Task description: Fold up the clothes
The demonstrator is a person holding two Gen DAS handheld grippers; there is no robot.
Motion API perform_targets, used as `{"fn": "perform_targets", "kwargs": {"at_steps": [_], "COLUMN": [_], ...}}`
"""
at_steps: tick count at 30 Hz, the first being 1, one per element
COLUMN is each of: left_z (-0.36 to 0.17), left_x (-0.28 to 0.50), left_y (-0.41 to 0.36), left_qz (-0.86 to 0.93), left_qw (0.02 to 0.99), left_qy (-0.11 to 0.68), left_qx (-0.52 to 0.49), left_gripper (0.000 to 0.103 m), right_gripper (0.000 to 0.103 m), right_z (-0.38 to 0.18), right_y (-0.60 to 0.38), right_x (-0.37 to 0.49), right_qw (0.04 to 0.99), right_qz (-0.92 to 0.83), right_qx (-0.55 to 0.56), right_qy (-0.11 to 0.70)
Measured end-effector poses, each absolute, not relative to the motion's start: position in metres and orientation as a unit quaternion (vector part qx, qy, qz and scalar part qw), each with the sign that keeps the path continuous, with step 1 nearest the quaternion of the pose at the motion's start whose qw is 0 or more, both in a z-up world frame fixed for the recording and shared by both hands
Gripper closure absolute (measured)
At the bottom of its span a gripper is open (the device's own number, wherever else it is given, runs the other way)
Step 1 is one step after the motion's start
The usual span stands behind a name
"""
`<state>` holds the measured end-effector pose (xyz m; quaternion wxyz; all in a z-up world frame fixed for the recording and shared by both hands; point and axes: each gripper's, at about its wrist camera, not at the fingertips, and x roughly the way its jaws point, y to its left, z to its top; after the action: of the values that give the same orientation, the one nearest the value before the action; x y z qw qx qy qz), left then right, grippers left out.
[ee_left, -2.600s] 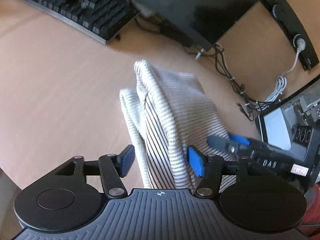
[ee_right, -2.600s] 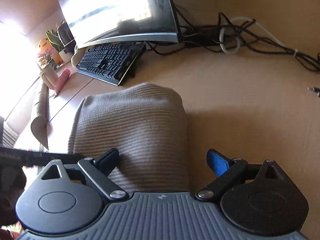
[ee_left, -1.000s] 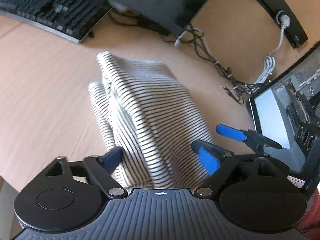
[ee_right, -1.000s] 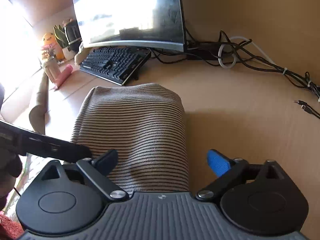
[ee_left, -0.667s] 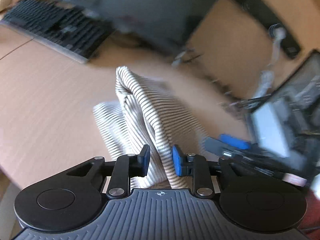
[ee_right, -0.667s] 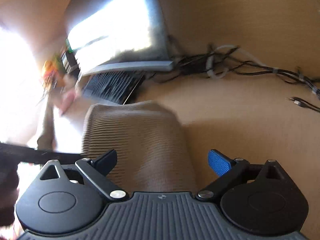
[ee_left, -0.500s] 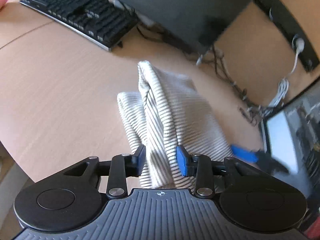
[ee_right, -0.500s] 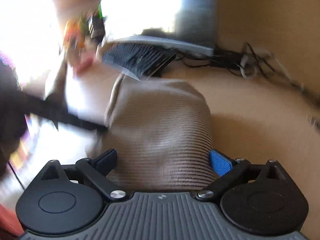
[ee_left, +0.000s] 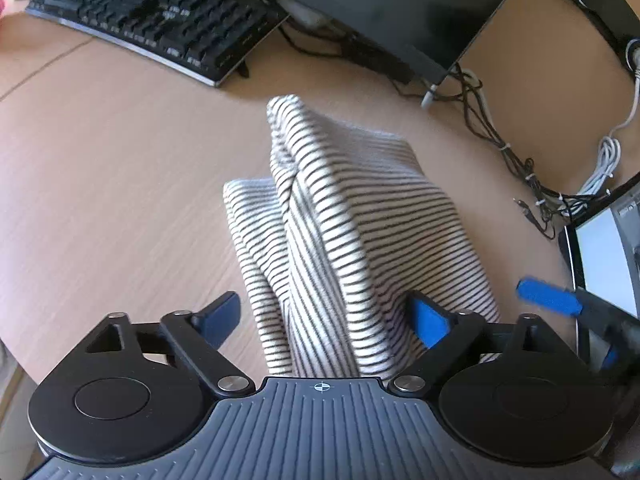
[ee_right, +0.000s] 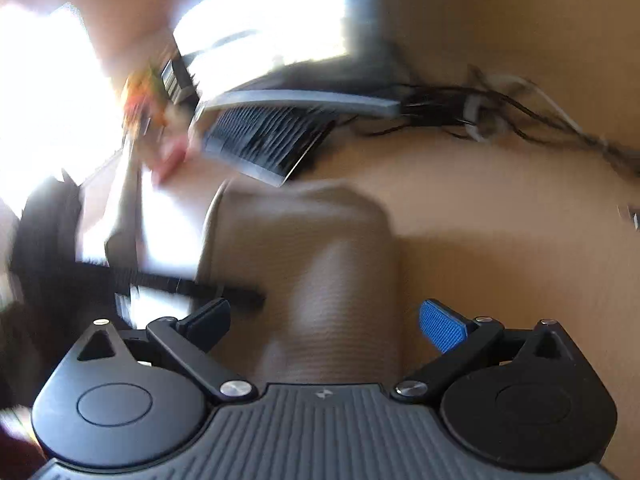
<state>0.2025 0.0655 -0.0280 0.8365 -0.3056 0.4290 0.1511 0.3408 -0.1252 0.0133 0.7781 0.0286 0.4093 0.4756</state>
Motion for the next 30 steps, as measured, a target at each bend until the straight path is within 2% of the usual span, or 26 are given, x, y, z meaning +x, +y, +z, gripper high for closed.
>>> {"fn": "perform_targets", "kwargs": {"at_steps": [11,13,15,17,21,30], "left_z": [-0.037,-0.04,-0.041,-0.041,-0.037,-0.029], "left_x": [0.202,0.204,0.206,0.205,0.205,0.21], "left_y": [0.075,0.077,0.078,0.084,0.11,0.193], "left_qz": [0.114,0.106,0.097,0.088,0.085,0.125], "left_qw": [0.834,0.834,0.837,0.84,0.843,0.852], "left_qy": [0.433,0.434,0.432,0.429,0.411,0.366], "left_qx": [-0.322,-0.326,-0.322,-0.322,-0.336,-0.352], "left_gripper": [0.009,0.009,0.013,0.017,0.025,0.027], "right_gripper": [0.002,0.004,0.015,0.02,0.022,0.023], "right_z": [-0.036,-0.036,-0.036,-0.034,-0.026,-0.018], "right_y": [-0.095,-0.089,-0.083,-0.075,-0.042,0.052], "right_x": [0.362,0.362,0.363,0.365,0.369,0.395], "right_qw": [0.753,0.747,0.741,0.735,0.738,0.745], "right_qz": [0.475,0.484,0.491,0.497,0.503,0.523], "right_qx": [0.024,0.025,0.03,0.037,0.028,-0.002], "right_qy": [0.456,0.455,0.457,0.46,0.45,0.413]}}
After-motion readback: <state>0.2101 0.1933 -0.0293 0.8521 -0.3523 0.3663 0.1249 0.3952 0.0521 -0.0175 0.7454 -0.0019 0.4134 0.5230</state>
